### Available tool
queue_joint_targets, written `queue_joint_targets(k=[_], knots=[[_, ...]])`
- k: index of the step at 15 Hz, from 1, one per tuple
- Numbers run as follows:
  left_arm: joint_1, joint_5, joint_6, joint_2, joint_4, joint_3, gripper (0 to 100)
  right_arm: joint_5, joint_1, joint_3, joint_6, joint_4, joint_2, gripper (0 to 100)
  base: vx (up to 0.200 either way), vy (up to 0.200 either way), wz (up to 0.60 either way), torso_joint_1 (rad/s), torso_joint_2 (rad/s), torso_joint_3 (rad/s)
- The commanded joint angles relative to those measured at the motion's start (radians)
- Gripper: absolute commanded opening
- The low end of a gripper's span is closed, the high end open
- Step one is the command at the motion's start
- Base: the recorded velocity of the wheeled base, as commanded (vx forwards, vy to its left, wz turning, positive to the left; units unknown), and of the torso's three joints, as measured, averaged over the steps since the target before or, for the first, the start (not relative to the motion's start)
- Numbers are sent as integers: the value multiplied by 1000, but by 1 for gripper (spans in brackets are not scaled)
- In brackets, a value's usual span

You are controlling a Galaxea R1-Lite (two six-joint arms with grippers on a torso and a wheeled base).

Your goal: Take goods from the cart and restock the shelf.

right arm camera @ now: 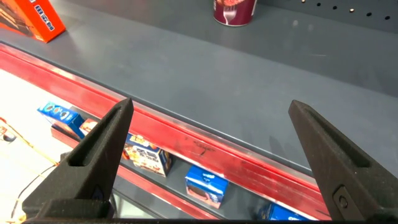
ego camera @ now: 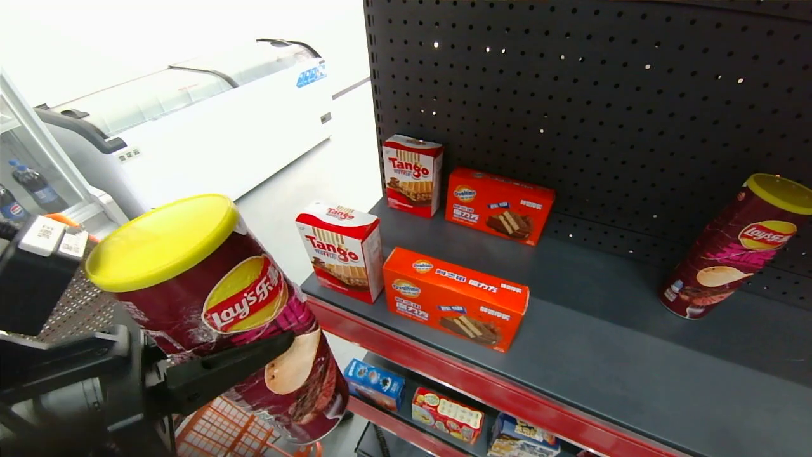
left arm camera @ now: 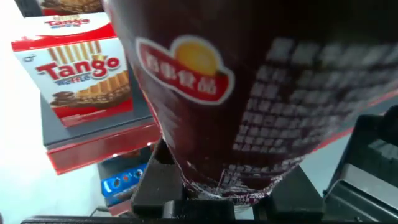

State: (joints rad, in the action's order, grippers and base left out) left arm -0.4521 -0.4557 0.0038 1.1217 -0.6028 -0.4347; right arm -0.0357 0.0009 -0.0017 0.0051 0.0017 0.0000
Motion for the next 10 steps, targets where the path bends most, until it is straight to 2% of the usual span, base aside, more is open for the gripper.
queue_joint_targets(k=[1,5,8,10], knots=[[-36,-1,-1,-2,0,-4,0,-1,1,0,-1,0,0,100,0,0,0,0,0,0],[-40,-20,-1,-17,0,-7,0,-1,1,0,1,1,0,100,0,0,0,0,0,0],[-40,-58,-1,-17,0,-24,0,-1,1,0,1,0,0,100,0,0,0,0,0,0],[-42,-72,1,-17,0,-49,0,-1,1,0,1,0,0,100,0,0,-600,5,0,2]])
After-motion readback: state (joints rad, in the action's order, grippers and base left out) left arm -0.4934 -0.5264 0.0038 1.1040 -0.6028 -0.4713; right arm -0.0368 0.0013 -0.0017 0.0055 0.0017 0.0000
